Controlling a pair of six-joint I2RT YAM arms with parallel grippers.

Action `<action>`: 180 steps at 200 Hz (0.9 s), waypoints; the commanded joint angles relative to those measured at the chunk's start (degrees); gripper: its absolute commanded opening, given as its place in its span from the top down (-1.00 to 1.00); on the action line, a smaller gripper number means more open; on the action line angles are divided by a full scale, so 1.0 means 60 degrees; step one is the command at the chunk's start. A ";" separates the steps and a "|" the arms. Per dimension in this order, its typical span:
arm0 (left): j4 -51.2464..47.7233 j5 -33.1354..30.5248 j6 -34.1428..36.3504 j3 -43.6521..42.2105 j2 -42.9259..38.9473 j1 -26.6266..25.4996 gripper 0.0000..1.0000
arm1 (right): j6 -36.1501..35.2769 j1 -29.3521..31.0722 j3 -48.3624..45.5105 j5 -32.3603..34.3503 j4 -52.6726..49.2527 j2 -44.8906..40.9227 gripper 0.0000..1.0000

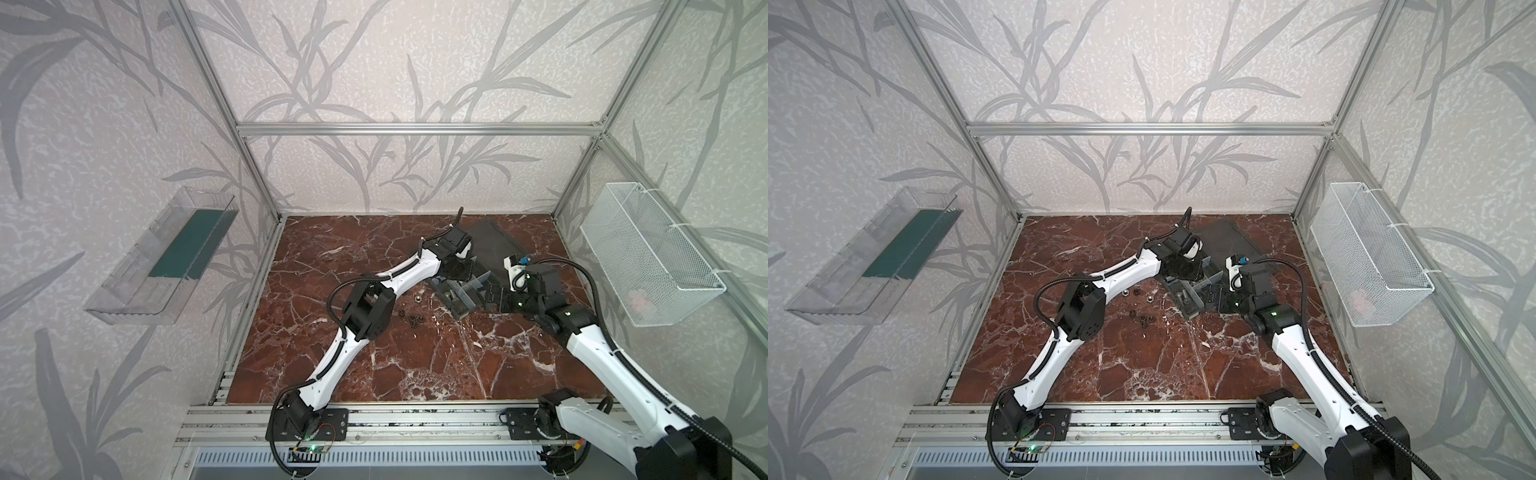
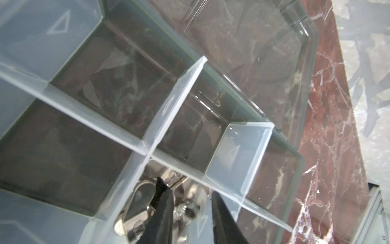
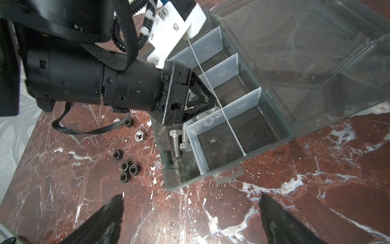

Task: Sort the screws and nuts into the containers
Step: 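Hold the nut over the wing-nut compartment and open the left gripper, then withdraw the left gripper from the box while the right gripper moves over the nut pile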

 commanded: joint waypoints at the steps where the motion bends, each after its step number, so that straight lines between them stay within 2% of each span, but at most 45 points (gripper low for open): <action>1: -0.0455 -0.0343 0.0152 0.0217 0.0031 -0.0033 0.25 | 0.0033 -0.0054 0.0007 -0.0158 0.0045 -0.0133 -0.98; 86: -0.0924 -0.0852 0.0443 0.0247 -0.1090 -0.0004 -0.19 | 0.0129 -0.0065 0.0091 -0.0188 0.0194 -0.0402 -0.98; 133: -0.1540 -0.1213 0.0299 0.0092 -0.2069 0.0172 -0.32 | 0.0269 -0.0094 0.0172 -0.0184 0.0169 -0.0843 -0.98; 156: -0.1463 -0.1407 0.0290 -0.0769 -0.3025 0.0216 -0.38 | 0.0401 -0.0109 0.0206 -0.0346 0.0318 -0.0918 -0.98; 180: -0.0517 -0.1295 0.0382 -0.2547 -0.4428 0.0328 -0.46 | 0.0523 -0.0109 0.0265 -0.0542 0.0845 -0.0558 -0.98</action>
